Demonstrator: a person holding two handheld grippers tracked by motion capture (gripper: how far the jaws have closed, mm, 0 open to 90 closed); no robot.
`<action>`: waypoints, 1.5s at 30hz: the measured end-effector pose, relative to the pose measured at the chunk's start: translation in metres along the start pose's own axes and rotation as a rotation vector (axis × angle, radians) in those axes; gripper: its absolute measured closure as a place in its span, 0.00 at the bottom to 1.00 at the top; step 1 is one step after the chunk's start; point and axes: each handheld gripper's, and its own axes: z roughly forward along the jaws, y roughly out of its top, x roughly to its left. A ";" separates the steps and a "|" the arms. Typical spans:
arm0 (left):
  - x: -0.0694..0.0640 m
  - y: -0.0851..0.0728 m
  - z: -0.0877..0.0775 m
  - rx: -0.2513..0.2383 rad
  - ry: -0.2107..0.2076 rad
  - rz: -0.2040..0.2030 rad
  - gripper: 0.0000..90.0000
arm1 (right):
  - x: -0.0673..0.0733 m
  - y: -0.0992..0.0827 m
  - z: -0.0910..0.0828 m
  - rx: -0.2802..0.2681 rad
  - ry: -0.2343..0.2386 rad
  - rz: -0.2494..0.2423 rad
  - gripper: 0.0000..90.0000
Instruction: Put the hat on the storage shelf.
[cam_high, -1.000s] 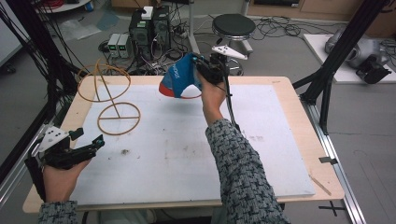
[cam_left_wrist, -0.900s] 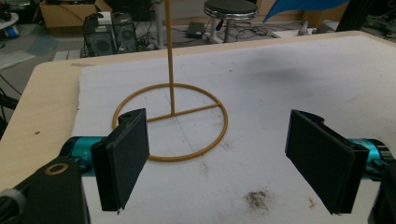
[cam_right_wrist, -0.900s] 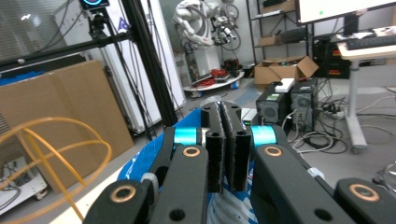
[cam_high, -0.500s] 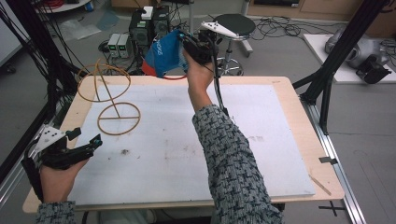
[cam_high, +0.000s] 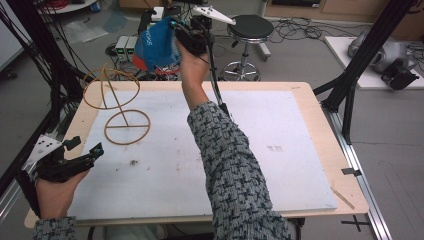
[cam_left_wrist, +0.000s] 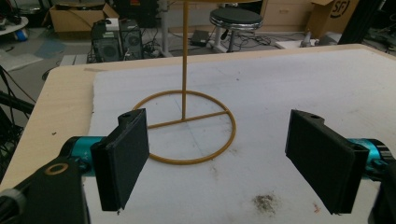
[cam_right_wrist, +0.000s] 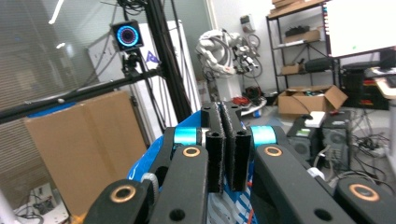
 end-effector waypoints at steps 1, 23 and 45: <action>0.000 0.000 -0.001 0.001 0.001 0.001 0.24 | 0.004 0.001 0.003 0.000 0.007 -0.001 0.98; 0.009 -0.003 -0.011 -0.001 0.018 -0.019 0.24 | 0.068 0.011 0.048 -0.017 0.101 -0.043 0.98; 0.011 -0.003 -0.011 0.003 0.016 -0.024 0.24 | 0.089 -0.025 0.056 0.088 0.234 -0.029 0.98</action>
